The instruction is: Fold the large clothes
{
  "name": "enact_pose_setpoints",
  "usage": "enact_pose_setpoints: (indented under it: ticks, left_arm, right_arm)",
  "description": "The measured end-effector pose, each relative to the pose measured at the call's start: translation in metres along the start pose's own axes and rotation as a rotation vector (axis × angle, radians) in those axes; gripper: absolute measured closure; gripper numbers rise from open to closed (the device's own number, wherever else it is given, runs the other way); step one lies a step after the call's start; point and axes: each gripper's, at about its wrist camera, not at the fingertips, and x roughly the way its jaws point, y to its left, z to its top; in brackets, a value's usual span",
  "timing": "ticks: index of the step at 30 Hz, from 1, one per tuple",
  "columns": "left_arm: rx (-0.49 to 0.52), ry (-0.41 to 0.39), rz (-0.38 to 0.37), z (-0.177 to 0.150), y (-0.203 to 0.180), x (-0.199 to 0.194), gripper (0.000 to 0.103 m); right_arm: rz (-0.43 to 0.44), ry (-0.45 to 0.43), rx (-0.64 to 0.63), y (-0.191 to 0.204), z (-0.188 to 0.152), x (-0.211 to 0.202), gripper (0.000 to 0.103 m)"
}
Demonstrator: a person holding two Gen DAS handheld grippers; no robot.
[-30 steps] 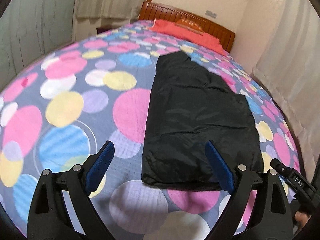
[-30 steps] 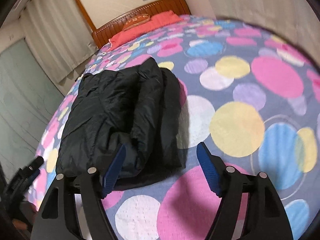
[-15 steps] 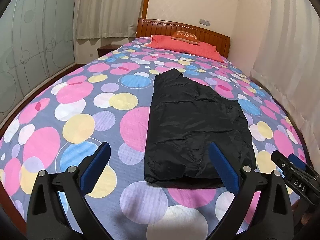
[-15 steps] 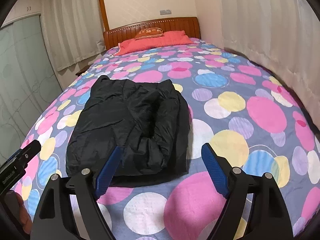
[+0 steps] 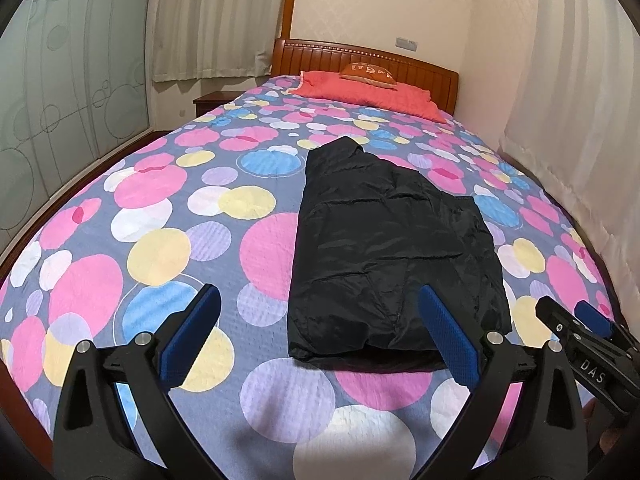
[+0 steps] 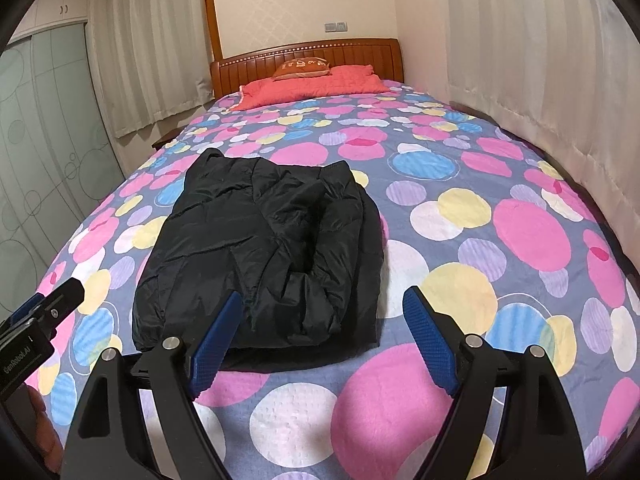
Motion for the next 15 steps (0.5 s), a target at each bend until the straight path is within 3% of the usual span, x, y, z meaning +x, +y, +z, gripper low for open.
enact_pose_setpoints:
  ticks: [15]
  left_arm:
    - [0.007,0.007,-0.003,-0.0053,-0.0018,0.0040,0.004]
  right_arm:
    - [-0.001,-0.003,-0.005,0.0041,-0.0028,0.0010,0.022]
